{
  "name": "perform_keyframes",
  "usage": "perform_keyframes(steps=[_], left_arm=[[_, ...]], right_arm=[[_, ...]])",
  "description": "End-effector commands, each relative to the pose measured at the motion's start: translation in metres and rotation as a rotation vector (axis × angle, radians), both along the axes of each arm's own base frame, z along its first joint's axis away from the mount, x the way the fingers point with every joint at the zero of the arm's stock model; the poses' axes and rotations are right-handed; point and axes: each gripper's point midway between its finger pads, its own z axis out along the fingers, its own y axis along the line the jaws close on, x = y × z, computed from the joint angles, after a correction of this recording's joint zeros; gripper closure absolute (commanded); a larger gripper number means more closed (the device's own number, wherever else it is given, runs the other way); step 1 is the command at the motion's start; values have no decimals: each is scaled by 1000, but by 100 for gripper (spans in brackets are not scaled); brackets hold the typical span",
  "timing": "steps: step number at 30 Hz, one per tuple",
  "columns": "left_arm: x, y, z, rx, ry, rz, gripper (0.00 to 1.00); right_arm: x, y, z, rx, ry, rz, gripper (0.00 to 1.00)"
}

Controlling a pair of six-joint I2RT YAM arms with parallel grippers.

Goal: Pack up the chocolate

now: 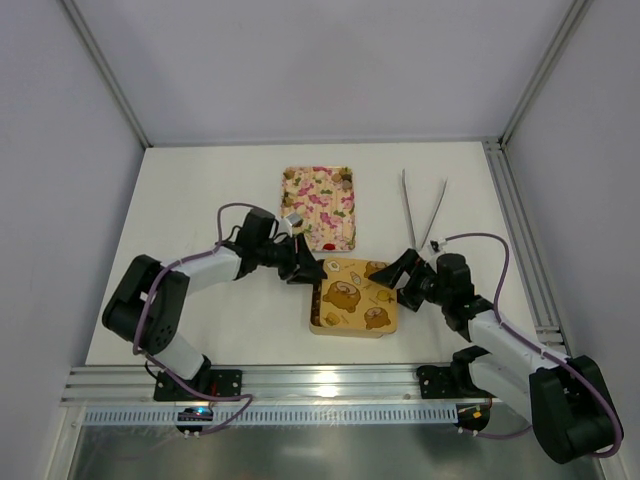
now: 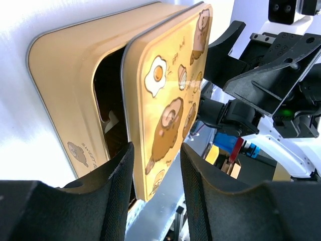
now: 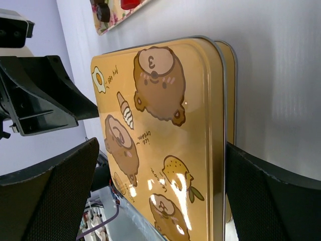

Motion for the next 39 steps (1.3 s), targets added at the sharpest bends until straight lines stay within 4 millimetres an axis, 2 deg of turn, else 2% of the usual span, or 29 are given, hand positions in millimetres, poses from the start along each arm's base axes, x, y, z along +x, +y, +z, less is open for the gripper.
perform_keyframes(steps=[1, 11, 12, 17, 25, 30, 35, 39], left_arm=[[6, 1, 23, -29, -69, -22, 58], [7, 11, 26, -12, -83, -5, 57], [6, 12, 27, -10, -86, -7, 57], [6, 25, 29, 41, -102, 19, 53], [-1, 48, 2, 213, -47, 75, 49], [-2, 48, 0, 218, -42, 83, 47], [-8, 34, 5, 200, -60, 53, 41], [-10, 31, -2, 216, -46, 47, 38]], right_arm=[[11, 3, 20, -15, -69, 0, 0], [15, 3, 21, -142, -72, 5, 0], [12, 1, 17, -171, -47, 0, 0], [12, 3, 15, -225, -38, 10, 2], [12, 10, 7, -272, -14, 31, 3], [14, 12, 11, -312, -24, 41, 4], [15, 15, 13, -345, -24, 52, 4], [14, 18, 10, -367, -14, 67, 4]])
